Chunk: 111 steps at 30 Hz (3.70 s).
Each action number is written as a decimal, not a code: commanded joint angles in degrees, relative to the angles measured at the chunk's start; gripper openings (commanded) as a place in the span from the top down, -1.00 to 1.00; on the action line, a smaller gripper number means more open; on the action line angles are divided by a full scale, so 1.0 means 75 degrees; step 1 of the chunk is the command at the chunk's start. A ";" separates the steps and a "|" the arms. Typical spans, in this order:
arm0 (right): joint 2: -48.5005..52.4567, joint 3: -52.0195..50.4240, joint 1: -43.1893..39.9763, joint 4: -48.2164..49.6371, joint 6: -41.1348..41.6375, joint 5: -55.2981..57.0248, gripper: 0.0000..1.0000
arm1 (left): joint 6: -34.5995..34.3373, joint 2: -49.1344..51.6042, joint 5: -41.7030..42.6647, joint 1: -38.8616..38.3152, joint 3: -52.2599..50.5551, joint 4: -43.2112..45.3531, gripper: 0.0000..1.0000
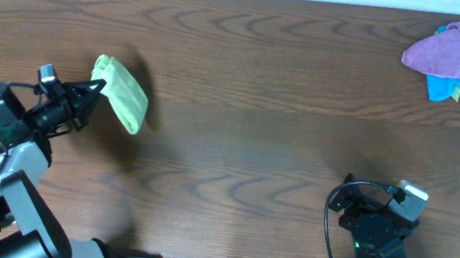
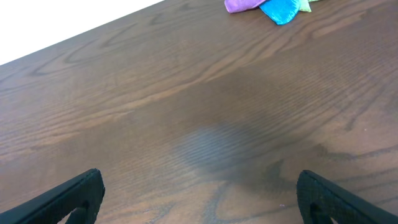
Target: Fold the cloth
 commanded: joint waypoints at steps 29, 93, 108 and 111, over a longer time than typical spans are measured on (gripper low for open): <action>-0.0041 -0.0009 -0.0085 -0.0012 0.0108 0.0111 -0.98 | 0.2046 0.0012 0.0143 0.0906 0.0178 0.0341 0.89; -0.0041 -0.0009 -0.0085 -0.0012 0.0108 0.0111 -0.98 | 0.7560 -0.2579 -0.2512 0.3471 0.0175 -0.8186 -0.55; -0.0041 -0.0009 -0.0085 -0.0012 0.0108 0.0111 -0.99 | 0.7335 -0.3503 -0.4130 0.2815 0.0175 -0.8492 -0.63; -0.0041 -0.0009 -0.0085 -0.0012 0.0108 0.0111 -0.99 | 0.6930 -0.3500 -0.4768 0.2809 0.0178 -0.8539 -0.63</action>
